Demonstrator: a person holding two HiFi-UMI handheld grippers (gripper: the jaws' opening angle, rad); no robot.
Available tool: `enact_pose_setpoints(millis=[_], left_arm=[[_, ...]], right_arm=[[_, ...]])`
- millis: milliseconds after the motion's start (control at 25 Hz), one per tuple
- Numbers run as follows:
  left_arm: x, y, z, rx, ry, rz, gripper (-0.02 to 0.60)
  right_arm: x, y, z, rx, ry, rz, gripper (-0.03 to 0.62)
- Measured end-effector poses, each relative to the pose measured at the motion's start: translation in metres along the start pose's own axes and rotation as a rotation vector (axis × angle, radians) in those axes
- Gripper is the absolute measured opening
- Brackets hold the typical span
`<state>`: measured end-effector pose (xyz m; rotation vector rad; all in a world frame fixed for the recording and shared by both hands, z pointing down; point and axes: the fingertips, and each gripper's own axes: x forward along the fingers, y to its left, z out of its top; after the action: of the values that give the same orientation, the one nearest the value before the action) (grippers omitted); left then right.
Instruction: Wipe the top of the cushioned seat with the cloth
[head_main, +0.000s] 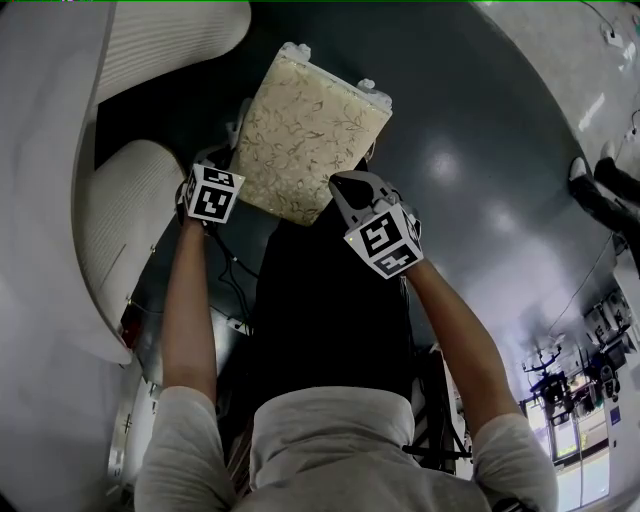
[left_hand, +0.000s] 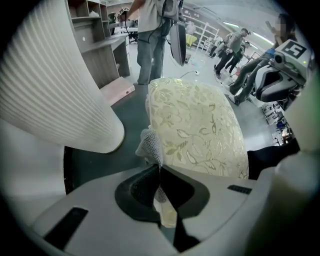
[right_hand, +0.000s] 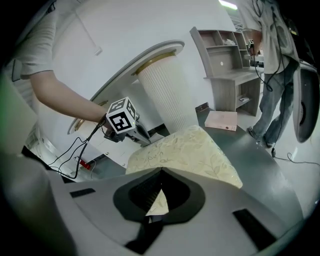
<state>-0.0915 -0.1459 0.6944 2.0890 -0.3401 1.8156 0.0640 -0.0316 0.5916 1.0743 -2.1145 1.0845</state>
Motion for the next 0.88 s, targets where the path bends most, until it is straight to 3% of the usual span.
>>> enact_pose_setpoints(millis=[440,600,880], left_arm=[[0.01,0.009,0.065,0.047,0.026,0.005,0.026],[0.008,0.012,0.077,0.103,0.069,0.012,0.026],[0.007,0.02,0.116,0.184,0.062,0.051,0.026]], right_arm=[[-0.016,-0.055,0.025,0.008,-0.011,0.001,0.009],[-0.028,-0.076,0.028,0.019,-0.014,-0.009,0.009],[-0.039,-0.099,0.026,0.043,-0.021,-0.023,0.009]])
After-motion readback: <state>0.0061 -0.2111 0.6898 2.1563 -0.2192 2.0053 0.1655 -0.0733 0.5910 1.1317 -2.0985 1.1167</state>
